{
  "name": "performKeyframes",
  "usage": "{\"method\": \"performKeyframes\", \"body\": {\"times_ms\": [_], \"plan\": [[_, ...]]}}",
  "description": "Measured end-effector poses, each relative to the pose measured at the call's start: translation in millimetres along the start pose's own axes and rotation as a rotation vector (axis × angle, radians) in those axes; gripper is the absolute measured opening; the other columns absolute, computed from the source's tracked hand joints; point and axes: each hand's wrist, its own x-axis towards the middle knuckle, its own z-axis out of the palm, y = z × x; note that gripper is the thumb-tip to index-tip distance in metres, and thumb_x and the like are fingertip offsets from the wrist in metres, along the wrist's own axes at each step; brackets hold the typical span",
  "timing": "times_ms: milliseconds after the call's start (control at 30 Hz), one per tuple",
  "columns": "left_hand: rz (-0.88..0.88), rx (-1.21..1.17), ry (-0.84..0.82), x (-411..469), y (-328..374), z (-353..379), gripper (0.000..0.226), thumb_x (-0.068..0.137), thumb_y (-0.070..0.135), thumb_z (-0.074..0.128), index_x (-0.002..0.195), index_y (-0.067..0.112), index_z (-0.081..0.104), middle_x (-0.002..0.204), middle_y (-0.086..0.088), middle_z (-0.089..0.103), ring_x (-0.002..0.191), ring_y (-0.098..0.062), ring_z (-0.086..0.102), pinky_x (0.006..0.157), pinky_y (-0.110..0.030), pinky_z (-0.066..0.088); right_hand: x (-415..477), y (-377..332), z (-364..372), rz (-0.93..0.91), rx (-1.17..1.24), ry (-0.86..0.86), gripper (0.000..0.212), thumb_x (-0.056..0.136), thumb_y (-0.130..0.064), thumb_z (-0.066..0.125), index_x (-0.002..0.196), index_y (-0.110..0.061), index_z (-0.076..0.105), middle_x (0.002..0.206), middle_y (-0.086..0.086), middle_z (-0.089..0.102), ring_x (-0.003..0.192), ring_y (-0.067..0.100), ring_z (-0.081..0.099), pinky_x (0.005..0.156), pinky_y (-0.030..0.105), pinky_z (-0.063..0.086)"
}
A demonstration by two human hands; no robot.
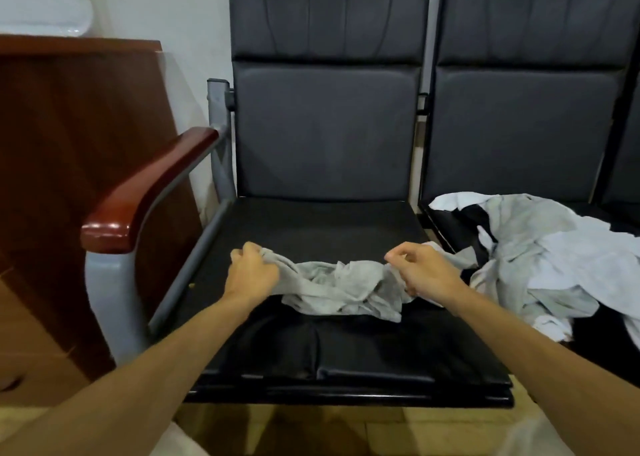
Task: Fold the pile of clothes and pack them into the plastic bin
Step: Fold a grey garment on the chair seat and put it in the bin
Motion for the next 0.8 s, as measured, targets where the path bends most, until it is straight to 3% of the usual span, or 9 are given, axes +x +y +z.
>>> {"method": "performKeyframes", "body": {"times_ms": [67,133,267,400,500,567,667,733,800], "plan": [[0.29,0.163,0.055,-6.1,6.4,9.3,0.043,0.088,0.011,0.052,0.13,0.015,0.05,0.137,-0.005,0.041,0.125,-0.025,0.042,0.104,-0.035,0.035,4.4,15.0,1.0,0.033,-0.115,-0.058,0.02,0.092,-0.01,0.049,0.098,-0.02,0.065,0.062,-0.01,0.058,0.057,0.002,0.054,0.053,0.012,0.039],[0.477,0.135,-0.103,-14.8,16.6,20.5,0.047,0.087,0.01,0.054,0.133,0.019,0.049,0.136,0.002,0.044,0.128,-0.017,0.04,0.105,-0.027,0.033,9.4,23.1,2.3,0.046,-0.247,-0.139,0.028,0.091,-0.008,0.047,0.11,-0.018,0.063,0.074,-0.008,0.06,0.07,0.007,0.057,0.061,0.013,0.042],[0.54,0.102,-0.543,-22.5,19.9,49.6,0.048,0.086,0.03,0.064,0.13,0.025,0.048,0.124,0.007,0.053,0.106,-0.005,0.055,0.093,-0.026,0.047,19.4,28.1,9.4,-0.069,-0.381,-0.187,0.02,0.088,-0.017,0.06,0.108,-0.02,0.061,0.089,-0.004,0.064,0.081,0.01,0.059,0.076,0.022,0.045],[0.574,0.215,-0.58,-16.8,14.7,65.7,0.063,0.082,0.042,0.069,0.134,0.024,0.039,0.131,0.009,0.039,0.117,-0.006,0.043,0.099,-0.024,0.04,26.6,30.9,17.7,-0.212,-0.391,-0.21,0.008,0.088,-0.015,0.061,0.084,-0.014,0.068,0.075,-0.003,0.067,0.066,0.006,0.058,0.068,0.024,0.048],[0.713,0.231,-0.543,-7.2,13.4,67.4,0.039,0.088,0.031,0.067,0.122,0.022,0.052,0.123,0.01,0.047,0.116,-0.006,0.044,0.1,-0.024,0.038,30.8,26.8,17.2,-0.165,-0.207,-0.176,0.016,0.091,-0.019,0.061,0.076,-0.023,0.066,0.069,-0.004,0.068,0.066,0.01,0.064,0.065,0.025,0.052],[0.772,0.149,-0.482,0.3,16.0,63.3,0.015,0.092,0.023,0.062,0.106,0.019,0.062,0.104,0.014,0.058,0.1,0.0,0.053,0.089,-0.022,0.041,29.3,21.9,15.9,-0.135,-0.006,-0.153,0.015,0.092,-0.019,0.061,0.078,-0.022,0.067,0.075,-0.003,0.07,0.075,0.012,0.066,0.073,0.032,0.053],[0.668,-0.037,-0.417,6.1,15.5,47.5,0.01,0.094,0.022,0.059,0.086,0.023,0.065,0.075,0.019,0.059,0.073,0.004,0.053,0.072,-0.022,0.044,21.7,13.7,10.3,-0.106,0.304,-0.142,0.017,0.094,-0.019,0.059,0.079,-0.012,0.064,0.075,0.004,0.064,0.075,0.018,0.058,0.07,0.034,0.047],[0.585,-0.176,-0.424,4.8,12.2,34.7,0.009,0.095,0.02,0.059,0.094,0.014,0.066,0.081,0.005,0.065,0.076,-0.007,0.059,0.077,-0.034,0.05,16.2,9.1,6.3,-0.078,0.482,-0.153,0.017,0.095,-0.019,0.058,0.081,-0.012,0.065,0.08,0.008,0.062,0.08,0.021,0.056,0.074,0.037,0.045],[0.497,-0.329,-0.452,-4.1,11.2,21.8,0.013,0.094,0.013,0.059,0.106,0.014,0.065,0.092,-0.007,0.071,0.083,-0.013,0.067,0.079,-0.028,0.053,10.0,2.8,4.8,0.002,0.59,-0.204,0.017,0.097,-0.022,0.055,0.087,-0.012,0.065,0.087,0.011,0.063,0.082,0.023,0.058,0.075,0.039,0.047]]}}
